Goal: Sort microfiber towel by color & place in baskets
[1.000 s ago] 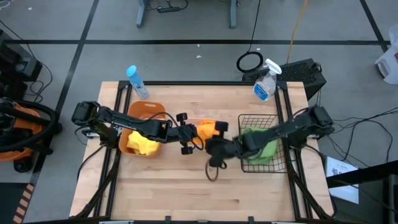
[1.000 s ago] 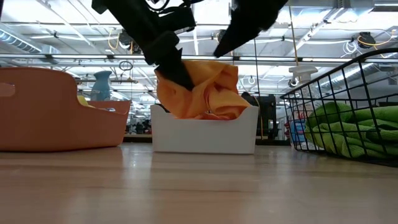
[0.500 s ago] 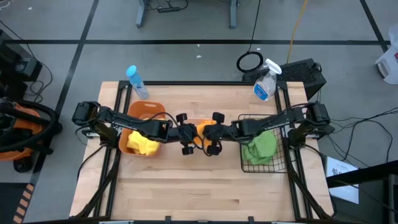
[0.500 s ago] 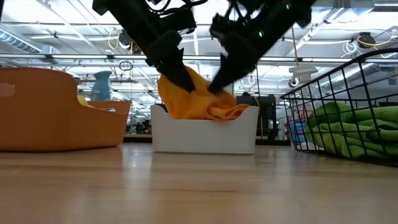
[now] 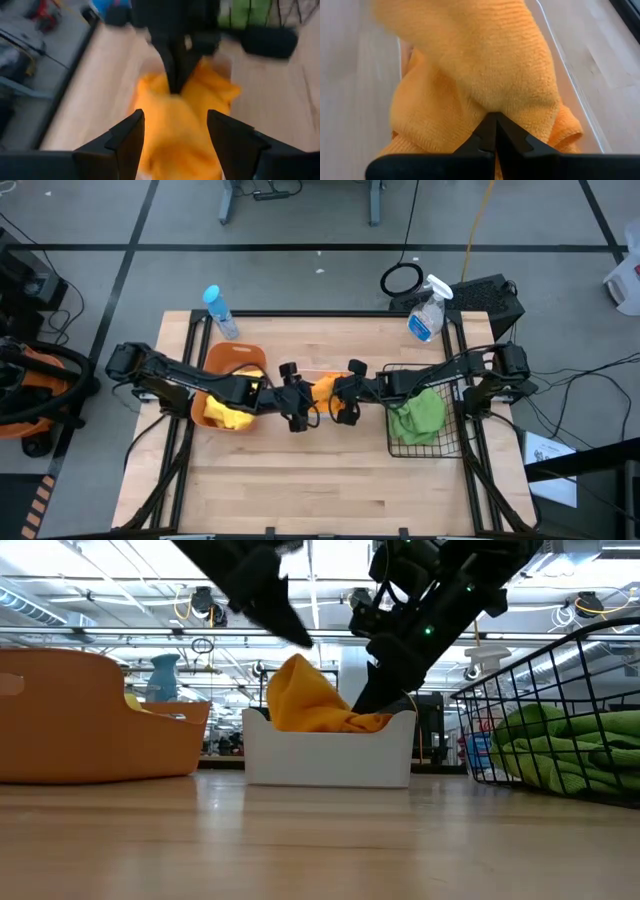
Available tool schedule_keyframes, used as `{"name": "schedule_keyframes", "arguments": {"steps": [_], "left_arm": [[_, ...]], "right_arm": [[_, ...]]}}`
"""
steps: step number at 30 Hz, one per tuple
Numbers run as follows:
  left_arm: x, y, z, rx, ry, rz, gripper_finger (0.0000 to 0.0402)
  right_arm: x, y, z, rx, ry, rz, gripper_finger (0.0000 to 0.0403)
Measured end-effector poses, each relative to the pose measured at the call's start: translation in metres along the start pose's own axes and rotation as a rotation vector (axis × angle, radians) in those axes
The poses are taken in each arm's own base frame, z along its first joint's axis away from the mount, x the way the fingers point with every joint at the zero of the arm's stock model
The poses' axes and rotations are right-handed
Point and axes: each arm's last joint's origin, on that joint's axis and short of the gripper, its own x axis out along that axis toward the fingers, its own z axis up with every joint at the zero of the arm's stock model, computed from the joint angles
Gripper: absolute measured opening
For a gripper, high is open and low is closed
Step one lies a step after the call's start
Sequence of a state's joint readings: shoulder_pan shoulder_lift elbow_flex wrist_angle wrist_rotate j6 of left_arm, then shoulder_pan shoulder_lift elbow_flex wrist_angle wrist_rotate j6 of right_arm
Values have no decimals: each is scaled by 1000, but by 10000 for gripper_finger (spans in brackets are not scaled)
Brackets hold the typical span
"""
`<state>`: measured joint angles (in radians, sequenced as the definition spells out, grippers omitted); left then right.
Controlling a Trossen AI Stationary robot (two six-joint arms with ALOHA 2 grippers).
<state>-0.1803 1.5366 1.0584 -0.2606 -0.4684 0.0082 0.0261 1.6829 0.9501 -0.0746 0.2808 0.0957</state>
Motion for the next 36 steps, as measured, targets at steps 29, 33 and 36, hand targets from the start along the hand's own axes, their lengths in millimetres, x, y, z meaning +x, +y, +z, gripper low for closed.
{"name": "schedule_keyframes", "arguments": {"steps": [29, 33, 36], "left_arm": [[70, 34, -31, -105, 140, -120, 11], [83, 36, -38, -118, 164, -141, 10], [92, 36, -43, -120, 182, -140, 10]], "right_arm": [[-5, 7, 2, 35, -6, 90, 0], [-17, 6, 8, 56, -37, 99, 0], [-28, 6, 12, 57, -61, 108, 0]]}}
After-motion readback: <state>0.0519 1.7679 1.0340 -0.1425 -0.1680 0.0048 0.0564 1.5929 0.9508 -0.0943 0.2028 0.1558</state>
